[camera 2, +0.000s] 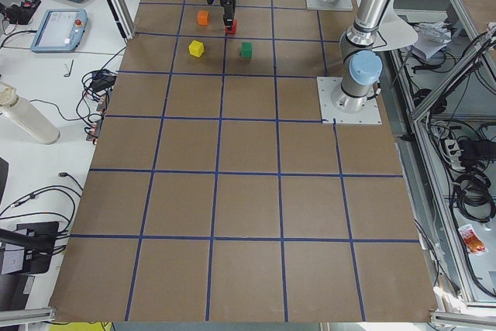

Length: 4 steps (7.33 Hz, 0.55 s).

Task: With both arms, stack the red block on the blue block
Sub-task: 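Lift the red cube with the right gripper and carry it over the blue cube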

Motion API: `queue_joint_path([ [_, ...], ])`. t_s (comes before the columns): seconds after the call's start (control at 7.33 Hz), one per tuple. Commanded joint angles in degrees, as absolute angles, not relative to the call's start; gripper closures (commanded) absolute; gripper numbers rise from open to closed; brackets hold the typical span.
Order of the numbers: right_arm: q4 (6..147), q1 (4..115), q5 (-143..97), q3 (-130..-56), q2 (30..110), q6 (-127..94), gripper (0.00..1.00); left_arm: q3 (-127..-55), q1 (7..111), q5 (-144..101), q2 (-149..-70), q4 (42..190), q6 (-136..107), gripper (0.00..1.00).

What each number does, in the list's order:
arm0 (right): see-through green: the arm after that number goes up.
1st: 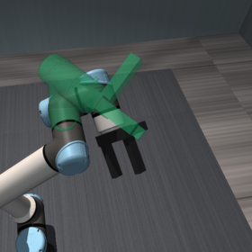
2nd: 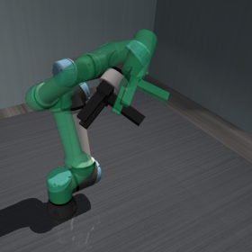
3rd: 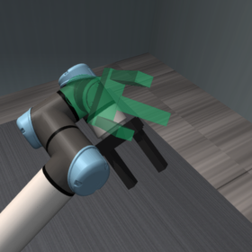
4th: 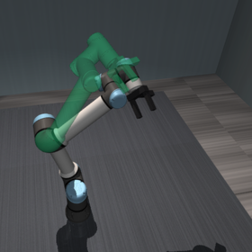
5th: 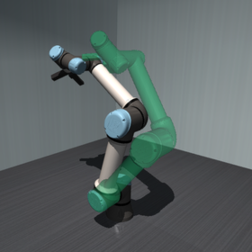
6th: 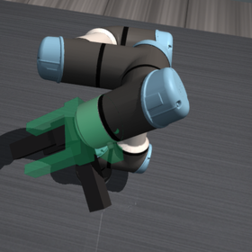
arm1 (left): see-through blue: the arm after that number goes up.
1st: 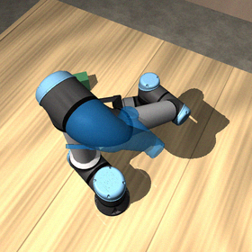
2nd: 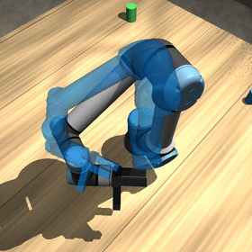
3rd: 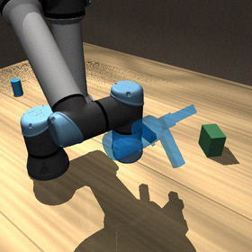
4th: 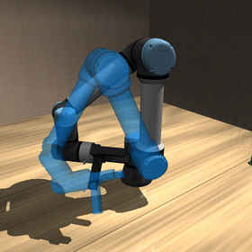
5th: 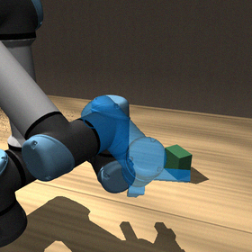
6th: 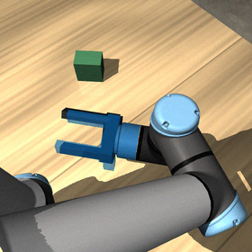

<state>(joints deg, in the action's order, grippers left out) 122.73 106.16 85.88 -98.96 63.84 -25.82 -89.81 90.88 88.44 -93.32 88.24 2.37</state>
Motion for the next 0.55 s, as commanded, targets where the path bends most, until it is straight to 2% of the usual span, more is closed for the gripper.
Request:
queue_joint_path([
  [0.0, 113.17, 104.08, 88.68, -98.0, 69.94, -16.24, 0.93, -89.74, 90.88, 88.51, -93.34, 88.24, 2.37, 0.0],
  [0.41, 108.65, 94.6, 92.27, -99.92, 76.53, 1.86, 0.93, -89.56, 90.79, 88.59, -93.16, 88.33, 2.37, 0.0],
])
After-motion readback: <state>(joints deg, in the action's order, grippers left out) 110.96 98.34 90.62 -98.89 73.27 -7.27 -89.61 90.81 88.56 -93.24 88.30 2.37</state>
